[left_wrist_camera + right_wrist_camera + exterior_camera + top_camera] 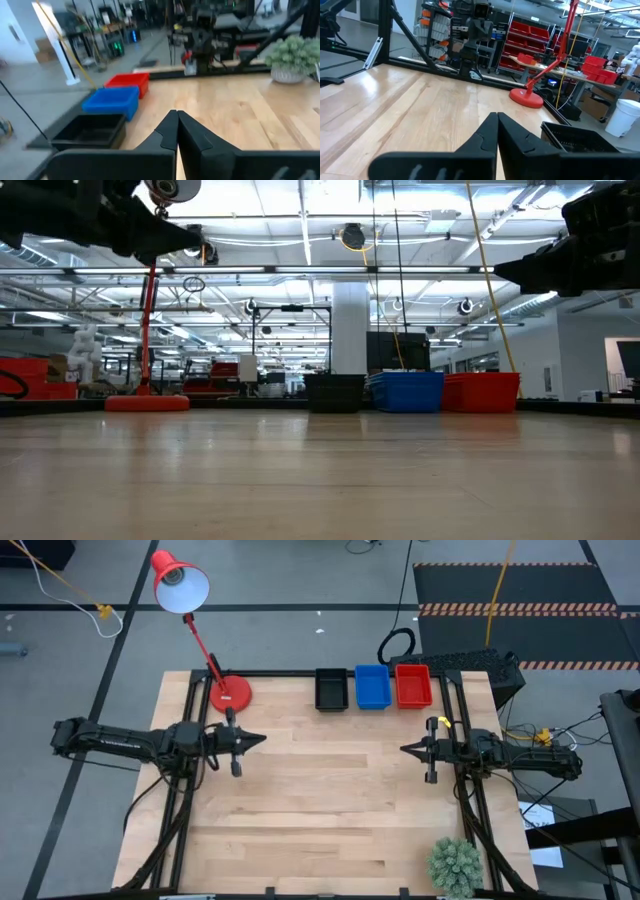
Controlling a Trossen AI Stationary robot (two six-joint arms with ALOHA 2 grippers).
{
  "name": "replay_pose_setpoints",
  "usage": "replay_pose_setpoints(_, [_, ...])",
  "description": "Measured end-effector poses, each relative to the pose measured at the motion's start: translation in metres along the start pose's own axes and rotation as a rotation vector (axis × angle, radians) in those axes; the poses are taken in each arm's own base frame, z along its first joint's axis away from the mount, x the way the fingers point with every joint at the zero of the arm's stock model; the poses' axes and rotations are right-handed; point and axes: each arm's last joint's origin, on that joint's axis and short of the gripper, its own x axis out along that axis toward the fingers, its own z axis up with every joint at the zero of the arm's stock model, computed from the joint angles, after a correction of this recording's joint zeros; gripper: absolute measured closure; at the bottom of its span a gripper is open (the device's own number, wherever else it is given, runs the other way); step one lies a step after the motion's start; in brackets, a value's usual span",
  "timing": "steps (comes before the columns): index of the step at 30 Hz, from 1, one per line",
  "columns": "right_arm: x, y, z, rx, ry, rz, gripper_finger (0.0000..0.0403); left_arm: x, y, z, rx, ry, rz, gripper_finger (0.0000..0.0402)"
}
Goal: Stack baskets by color
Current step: Return to Home Position
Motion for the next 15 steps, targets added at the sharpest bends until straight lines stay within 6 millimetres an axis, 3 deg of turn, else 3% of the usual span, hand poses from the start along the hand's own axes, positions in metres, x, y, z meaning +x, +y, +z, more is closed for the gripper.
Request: replay_pose_setpoints(15, [0.0,0.0,0.001,0.0,-0.005,-0.004,0.0403,-0.022,-0.003,-0.052,-0.019,-0.085,0.003,0.0396])
